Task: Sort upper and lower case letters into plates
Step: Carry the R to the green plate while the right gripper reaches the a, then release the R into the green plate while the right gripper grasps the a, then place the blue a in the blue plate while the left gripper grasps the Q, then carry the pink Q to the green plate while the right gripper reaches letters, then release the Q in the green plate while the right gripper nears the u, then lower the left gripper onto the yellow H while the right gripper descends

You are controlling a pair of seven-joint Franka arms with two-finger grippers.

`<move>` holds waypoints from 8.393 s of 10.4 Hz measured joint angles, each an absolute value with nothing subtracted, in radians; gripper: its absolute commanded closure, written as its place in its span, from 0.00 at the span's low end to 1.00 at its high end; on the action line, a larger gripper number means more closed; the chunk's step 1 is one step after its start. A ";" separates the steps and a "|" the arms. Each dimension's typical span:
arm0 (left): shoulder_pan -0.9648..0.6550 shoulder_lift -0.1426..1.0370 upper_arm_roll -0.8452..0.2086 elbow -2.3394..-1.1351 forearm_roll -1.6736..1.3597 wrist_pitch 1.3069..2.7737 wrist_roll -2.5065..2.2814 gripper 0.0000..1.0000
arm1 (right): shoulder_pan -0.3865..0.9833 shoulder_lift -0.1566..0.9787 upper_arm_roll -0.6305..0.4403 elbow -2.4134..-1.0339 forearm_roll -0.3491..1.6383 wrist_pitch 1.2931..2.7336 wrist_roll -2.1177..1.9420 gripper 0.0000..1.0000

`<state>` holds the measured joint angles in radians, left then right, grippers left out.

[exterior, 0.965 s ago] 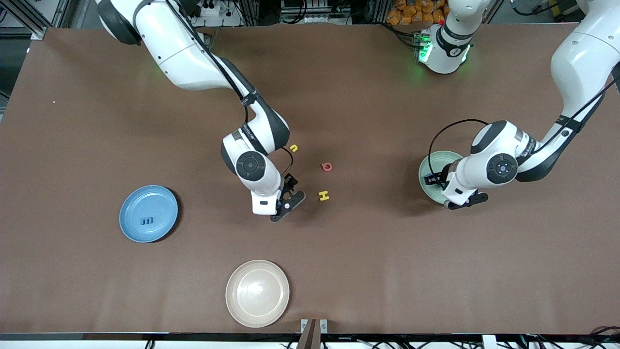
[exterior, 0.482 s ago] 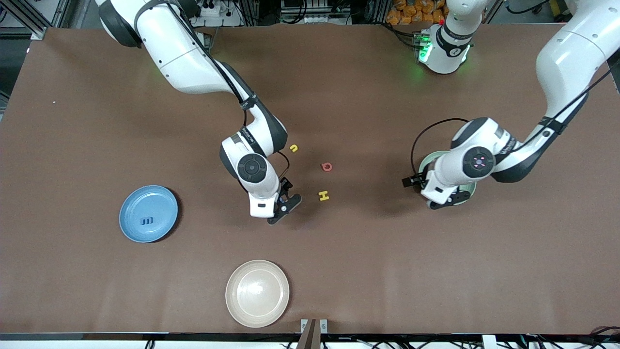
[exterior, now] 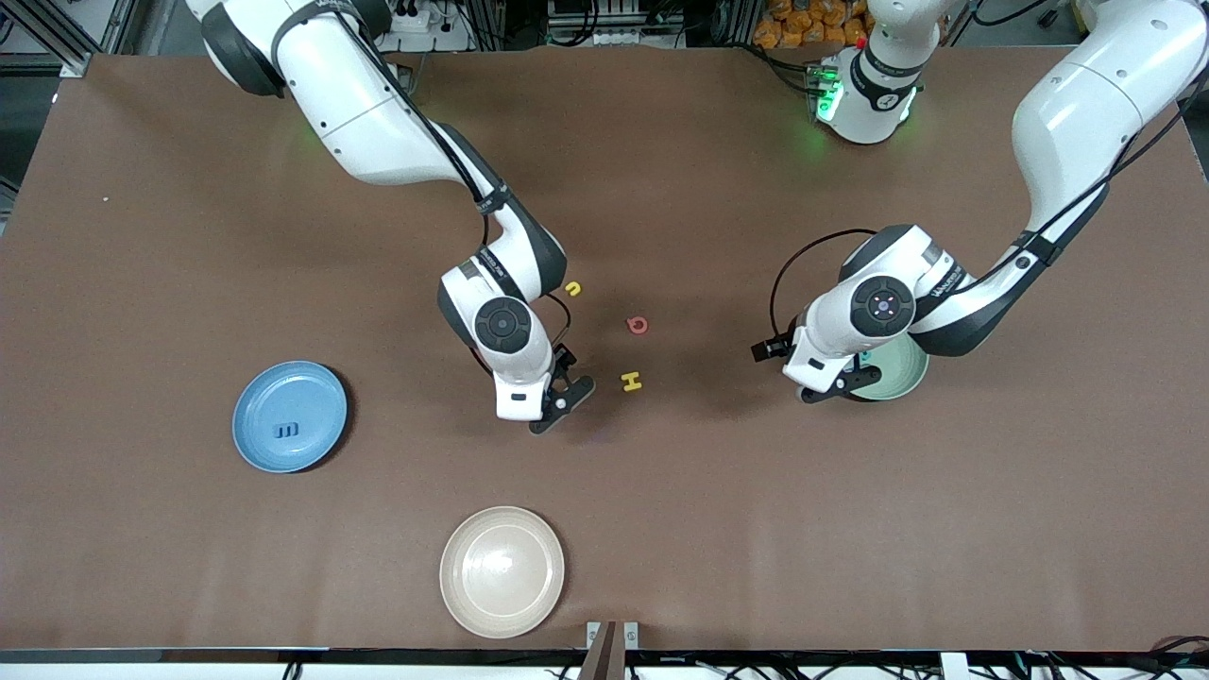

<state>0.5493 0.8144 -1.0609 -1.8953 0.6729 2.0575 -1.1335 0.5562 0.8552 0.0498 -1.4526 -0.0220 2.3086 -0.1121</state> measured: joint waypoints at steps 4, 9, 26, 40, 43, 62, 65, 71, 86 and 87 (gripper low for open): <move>0.340 0.815 -0.961 -1.799 0.658 2.059 -1.241 0.00 | 0.551 0.854 0.042 -1.442 -0.037 2.314 -0.111 1.00; 0.099 0.816 -0.826 -1.681 0.563 2.059 -1.316 0.00 | 0.514 0.843 0.035 -1.430 -0.039 2.299 -0.102 1.00; -0.311 0.867 -0.608 -1.629 0.617 2.200 -1.548 0.00 | -0.019 0.550 0.035 -1.691 -0.089 2.138 -0.247 0.00; -0.276 0.822 -0.611 -1.739 0.618 2.366 -1.613 0.62 | 0.037 0.543 0.064 -1.666 -0.091 2.085 -0.245 0.00; -0.275 0.806 -0.611 -1.746 0.618 2.363 -1.614 0.87 | 0.044 0.538 0.064 -1.666 -0.091 2.083 -0.245 0.00; 0.556 0.607 -0.924 -1.965 0.629 2.065 -0.760 0.81 | 0.482 0.493 0.102 -1.666 -0.081 2.042 0.565 0.00; 0.751 0.603 -0.937 -2.114 0.690 2.243 -0.620 0.00 | 0.581 0.485 0.104 -1.690 -0.081 2.055 0.820 0.00; 0.729 0.603 -0.970 -2.137 0.689 2.282 -0.677 0.00 | 0.623 0.418 0.135 -2.035 -0.080 2.428 1.309 0.00; -0.092 0.716 -0.623 -1.743 0.584 2.285 -1.098 0.00 | 0.704 0.557 0.147 -2.024 -0.080 2.591 1.724 0.01; -0.157 0.728 -0.579 -1.709 0.582 2.285 -1.101 0.00 | 0.704 0.557 0.146 -2.024 -0.080 2.590 1.724 0.51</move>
<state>-0.1570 0.7285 -0.5792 -1.7088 0.5821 2.2852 -1.1008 0.7044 0.5571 0.1460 -2.0243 -0.0798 2.5899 1.7241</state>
